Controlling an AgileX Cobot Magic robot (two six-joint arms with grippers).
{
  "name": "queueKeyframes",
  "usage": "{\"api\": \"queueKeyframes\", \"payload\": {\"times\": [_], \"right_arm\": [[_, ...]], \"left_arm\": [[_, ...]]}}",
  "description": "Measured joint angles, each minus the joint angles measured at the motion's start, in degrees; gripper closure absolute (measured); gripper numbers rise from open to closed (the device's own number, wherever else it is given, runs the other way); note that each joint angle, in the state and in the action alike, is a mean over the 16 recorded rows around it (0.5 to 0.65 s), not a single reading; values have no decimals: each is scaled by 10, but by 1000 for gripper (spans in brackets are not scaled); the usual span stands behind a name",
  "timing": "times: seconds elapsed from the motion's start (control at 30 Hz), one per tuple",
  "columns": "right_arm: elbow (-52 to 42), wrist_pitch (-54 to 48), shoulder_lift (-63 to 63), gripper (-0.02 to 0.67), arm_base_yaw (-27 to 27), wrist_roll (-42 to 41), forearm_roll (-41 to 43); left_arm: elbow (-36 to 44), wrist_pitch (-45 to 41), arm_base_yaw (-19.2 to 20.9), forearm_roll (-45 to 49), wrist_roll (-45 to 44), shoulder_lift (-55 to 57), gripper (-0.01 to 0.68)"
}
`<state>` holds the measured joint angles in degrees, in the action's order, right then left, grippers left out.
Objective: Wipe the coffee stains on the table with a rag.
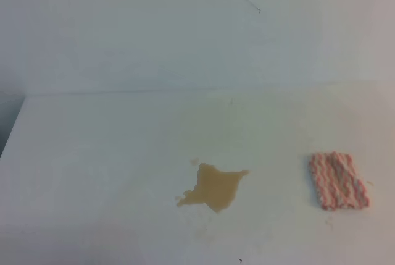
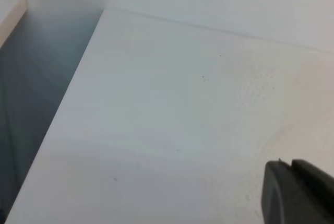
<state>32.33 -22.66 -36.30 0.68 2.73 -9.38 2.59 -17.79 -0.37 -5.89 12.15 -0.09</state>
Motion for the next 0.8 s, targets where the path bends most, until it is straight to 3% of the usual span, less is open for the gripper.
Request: {"api": "queueKeyframes", "payload": {"times": [0.27,0.4,0.6,0.8], "right_arm": [[118,-159,-173,647,0,-142,-85],[161,-206,-238,608,-2,-199,-127],[221,-250,-330,453,-24,-243,-157],[281,-260,-416,279,-68,-202,-121]], "left_arm": [[0,0,0,0,0,1,674],[0,0,0,0,0,1,673],[0,0,0,0,0,1,673],[-2,-1,0,0,0,0,673]]}}
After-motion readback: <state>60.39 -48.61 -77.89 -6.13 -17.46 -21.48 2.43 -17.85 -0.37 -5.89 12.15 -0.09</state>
